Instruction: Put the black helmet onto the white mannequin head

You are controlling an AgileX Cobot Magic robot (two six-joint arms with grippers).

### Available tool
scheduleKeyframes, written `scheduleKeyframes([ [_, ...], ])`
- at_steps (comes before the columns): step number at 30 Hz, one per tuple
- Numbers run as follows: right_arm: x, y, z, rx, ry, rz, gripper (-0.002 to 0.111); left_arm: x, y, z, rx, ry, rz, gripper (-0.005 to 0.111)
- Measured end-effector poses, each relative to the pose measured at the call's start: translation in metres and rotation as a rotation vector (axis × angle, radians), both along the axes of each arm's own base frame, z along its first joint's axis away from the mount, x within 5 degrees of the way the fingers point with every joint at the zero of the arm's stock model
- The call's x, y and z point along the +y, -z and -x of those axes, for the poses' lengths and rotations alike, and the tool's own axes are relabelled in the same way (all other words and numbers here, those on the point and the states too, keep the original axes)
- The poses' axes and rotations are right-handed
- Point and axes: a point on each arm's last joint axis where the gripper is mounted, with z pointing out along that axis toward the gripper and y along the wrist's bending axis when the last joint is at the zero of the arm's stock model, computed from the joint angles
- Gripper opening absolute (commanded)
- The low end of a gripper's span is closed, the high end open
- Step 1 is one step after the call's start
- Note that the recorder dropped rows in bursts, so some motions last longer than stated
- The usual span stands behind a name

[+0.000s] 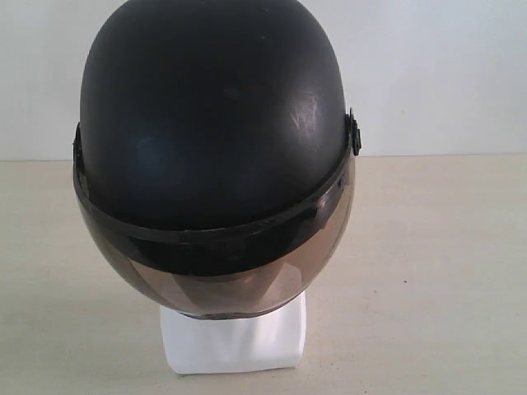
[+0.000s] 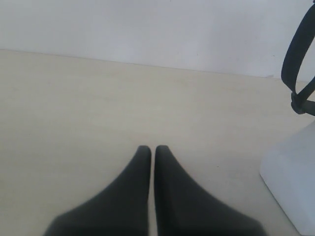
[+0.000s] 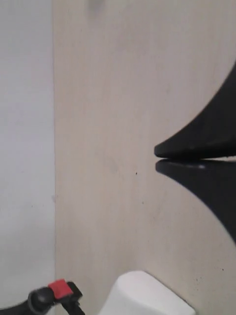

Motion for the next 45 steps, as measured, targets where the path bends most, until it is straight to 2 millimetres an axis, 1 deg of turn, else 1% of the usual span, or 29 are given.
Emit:
scheduleKeyframes([
  [4,-0.0038,0.001,-0.0002,0.013,0.073,-0.01,0.0,0.0,0.0,0.0,0.0,0.0,0.0,0.004],
  [8,-0.0046,0.0012,-0.0003,0.016,0.089,-0.013,0.0,0.0,0.0,0.0,0.0,0.0,0.0,0.004],
  [45,-0.0045,0.0012,-0.0003,0.016,0.088,-0.017,0.0,0.0,0.0,0.0,0.0,0.0,0.0,0.004],
])
